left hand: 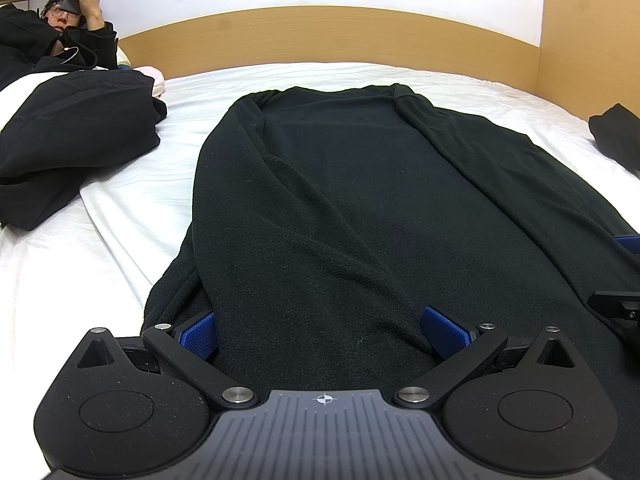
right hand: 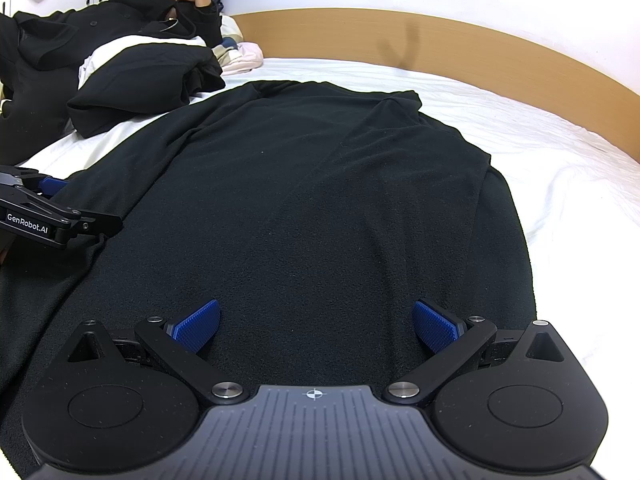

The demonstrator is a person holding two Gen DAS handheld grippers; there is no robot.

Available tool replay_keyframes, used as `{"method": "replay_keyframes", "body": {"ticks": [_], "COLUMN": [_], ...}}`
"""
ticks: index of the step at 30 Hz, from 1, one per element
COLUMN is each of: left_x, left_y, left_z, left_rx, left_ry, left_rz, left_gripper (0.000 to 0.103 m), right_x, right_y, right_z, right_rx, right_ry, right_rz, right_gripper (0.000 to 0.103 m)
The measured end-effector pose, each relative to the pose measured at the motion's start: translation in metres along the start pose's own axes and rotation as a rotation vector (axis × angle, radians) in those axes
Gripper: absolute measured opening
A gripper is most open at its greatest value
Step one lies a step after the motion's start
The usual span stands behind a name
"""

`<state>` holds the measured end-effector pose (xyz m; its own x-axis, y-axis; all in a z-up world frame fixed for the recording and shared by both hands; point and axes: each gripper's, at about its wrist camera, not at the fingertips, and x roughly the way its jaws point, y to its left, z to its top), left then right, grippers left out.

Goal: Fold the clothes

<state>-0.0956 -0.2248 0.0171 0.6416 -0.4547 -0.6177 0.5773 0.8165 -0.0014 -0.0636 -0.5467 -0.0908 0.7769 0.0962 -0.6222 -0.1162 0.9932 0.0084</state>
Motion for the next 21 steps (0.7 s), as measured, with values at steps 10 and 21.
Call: {"method": "replay_keyframes", "body": {"ticks": [10,21], "left_x": [0.0008,0.0006], "left_y": [-0.0017,-0.001], "left_z": [0.0008,0.0005], "left_rx": [0.0,0.001], "left_ry": [0.001,0.001], "left_rz": [0.003,0.002], "left_gripper": [0.103,0.103], "right_x": [-0.0006,-0.0007], "right_y": [0.0001,-0.0001], "right_z": [-0.0002,-0.0003], "right_rx": [0.0,0.0], "right_ry": [0.0,0.0], "right_rz": [0.0,0.0], "right_gripper": [0.103,0.103]}}
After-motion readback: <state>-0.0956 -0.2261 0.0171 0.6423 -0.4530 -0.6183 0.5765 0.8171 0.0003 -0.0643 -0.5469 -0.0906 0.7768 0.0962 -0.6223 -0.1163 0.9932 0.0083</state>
